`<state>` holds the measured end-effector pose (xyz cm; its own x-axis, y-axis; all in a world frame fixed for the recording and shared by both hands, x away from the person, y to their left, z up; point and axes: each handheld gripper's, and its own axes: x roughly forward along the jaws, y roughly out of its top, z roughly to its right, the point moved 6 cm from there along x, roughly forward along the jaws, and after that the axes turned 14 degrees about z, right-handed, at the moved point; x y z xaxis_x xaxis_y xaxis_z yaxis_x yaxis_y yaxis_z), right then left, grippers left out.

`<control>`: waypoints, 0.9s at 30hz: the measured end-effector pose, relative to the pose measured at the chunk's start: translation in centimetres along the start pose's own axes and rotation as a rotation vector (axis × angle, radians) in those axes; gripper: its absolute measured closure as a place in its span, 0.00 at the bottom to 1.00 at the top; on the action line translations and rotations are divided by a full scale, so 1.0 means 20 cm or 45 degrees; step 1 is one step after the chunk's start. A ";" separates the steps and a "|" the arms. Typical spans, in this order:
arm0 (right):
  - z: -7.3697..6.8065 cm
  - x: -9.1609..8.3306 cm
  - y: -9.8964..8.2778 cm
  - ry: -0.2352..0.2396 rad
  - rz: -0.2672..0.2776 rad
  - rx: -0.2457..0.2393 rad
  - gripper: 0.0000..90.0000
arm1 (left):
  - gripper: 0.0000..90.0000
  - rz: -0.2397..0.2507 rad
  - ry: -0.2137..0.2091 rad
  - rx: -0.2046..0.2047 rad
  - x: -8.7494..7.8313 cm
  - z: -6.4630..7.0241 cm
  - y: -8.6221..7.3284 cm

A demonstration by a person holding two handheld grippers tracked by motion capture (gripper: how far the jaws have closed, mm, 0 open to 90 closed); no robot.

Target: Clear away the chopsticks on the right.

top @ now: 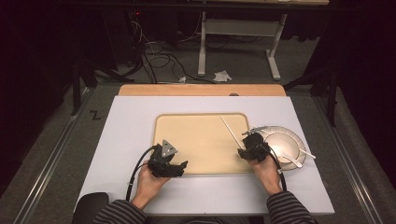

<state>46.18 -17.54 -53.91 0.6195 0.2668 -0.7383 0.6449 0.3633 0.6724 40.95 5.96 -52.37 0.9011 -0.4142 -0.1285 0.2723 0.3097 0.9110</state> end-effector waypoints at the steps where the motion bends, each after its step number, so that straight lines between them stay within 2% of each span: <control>1: 0.00 0.00 0.00 -0.005 0.005 -0.007 0.67 | 0.29 -0.004 0.000 0.005 0.00 0.00 0.00; 7: 0.00 0.00 0.00 -0.030 0.016 -0.030 0.62 | 0.30 0.000 -0.009 0.007 0.00 0.00 0.00; 10: 0.00 0.00 0.00 0.010 0.007 -0.005 0.64 | 0.31 -0.002 -0.009 0.014 0.00 0.00 0.00; 13: -0.01 -0.02 0.00 0.028 0.019 -0.021 0.65 | 0.32 0.005 -0.007 0.006 0.00 -0.01 0.01; 15: -0.02 -0.04 0.02 0.036 0.059 -0.056 0.65 | 0.32 0.009 -0.003 0.004 0.00 -0.01 0.01; 18: -0.02 -0.09 0.03 0.063 0.109 -0.068 0.64 | 0.31 0.014 -0.001 0.002 0.00 -0.02 0.02; 23: 0.02 -0.15 0.04 0.116 0.174 -0.041 0.59 | 0.32 -0.007 -0.005 -0.001 -0.01 -0.01 0.02; 27: 0.03 -0.19 0.05 0.152 0.221 -0.012 0.56 | 0.31 0.014 -0.012 -0.001 -0.01 0.00 0.03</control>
<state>44.75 -18.79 -50.49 0.6632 0.4301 -0.6126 0.5283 0.3108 0.7901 40.91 6.12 -51.86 0.9008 -0.4186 -0.1152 0.2629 0.3145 0.9121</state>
